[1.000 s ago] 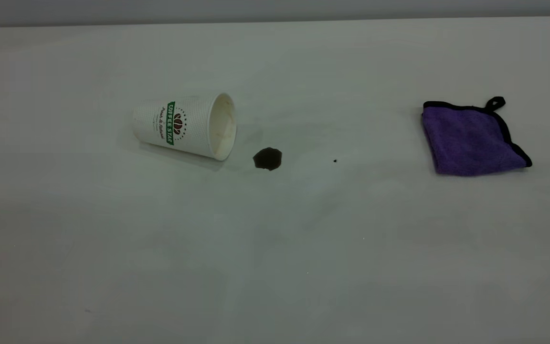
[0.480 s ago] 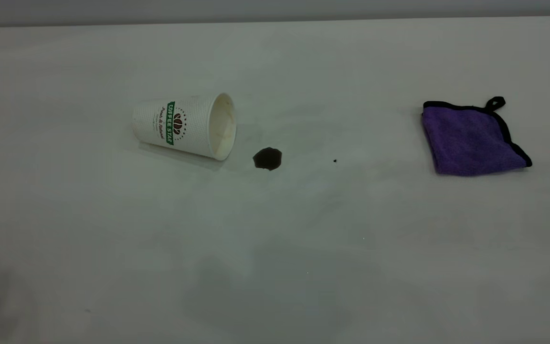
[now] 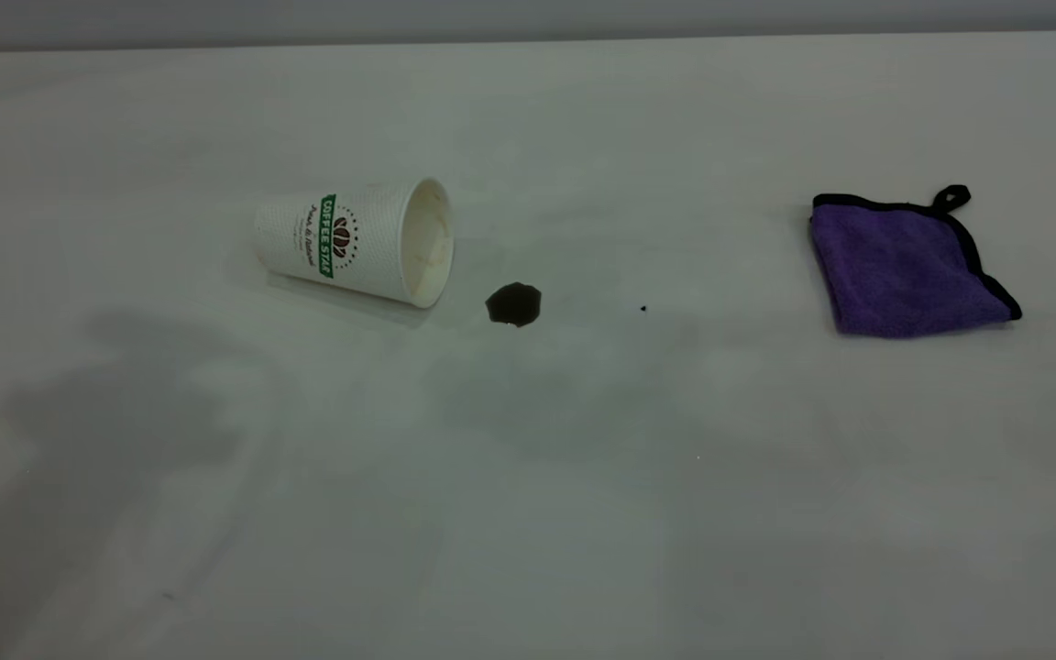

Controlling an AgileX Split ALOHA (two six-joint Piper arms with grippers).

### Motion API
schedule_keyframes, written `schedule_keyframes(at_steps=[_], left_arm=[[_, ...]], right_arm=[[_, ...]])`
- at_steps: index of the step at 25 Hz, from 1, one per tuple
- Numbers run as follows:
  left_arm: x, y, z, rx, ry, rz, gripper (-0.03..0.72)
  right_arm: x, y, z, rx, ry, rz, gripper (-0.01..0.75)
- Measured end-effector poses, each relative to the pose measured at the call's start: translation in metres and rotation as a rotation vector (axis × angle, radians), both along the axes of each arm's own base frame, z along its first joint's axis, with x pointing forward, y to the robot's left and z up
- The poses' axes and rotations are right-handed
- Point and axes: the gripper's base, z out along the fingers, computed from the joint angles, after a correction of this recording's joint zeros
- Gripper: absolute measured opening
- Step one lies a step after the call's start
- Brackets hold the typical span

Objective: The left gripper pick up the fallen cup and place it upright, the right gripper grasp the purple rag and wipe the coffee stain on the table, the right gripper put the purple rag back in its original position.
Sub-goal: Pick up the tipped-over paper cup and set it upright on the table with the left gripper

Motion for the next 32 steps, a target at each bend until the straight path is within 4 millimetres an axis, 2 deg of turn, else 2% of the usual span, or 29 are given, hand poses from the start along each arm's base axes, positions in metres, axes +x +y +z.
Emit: schedule_keyframes(at_steps=[7, 10, 13, 16, 23, 27, 32], left_arm=[[0.039, -0.089, -0.058, 0.199, 0.031, -0.035, 0.641], [0.049, -0.119, -0.082, 0.259, 0.037, -0.069, 0.638], [0.058, -0.139, -0.107, 0.299, 0.049, -0.095, 0.634], [0.067, -0.15, -0.134, 0.333, 0.075, -0.105, 0.629], [0.081, -0.157, -0.19, 0.415, 0.104, -0.113, 0.615], [0.088, -0.163, -0.212, 0.421, 0.101, -0.128, 0.608], [0.097, -0.162, -0.227, 0.486, 0.04, -0.125, 0.599]], right_arm=[[0.0, 0.0, 0.0, 0.0, 0.0, 0.0, 0.588], [0.0, 0.0, 0.0, 0.0, 0.0, 0.0, 0.588], [0.0, 0.0, 0.0, 0.0, 0.0, 0.0, 0.588], [0.0, 0.0, 0.0, 0.0, 0.0, 0.0, 0.588], [0.0, 0.0, 0.0, 0.0, 0.0, 0.0, 0.588], [0.0, 0.0, 0.0, 0.0, 0.001, 0.0, 0.588], [0.0, 0.0, 0.0, 0.0, 0.001, 0.0, 0.588]])
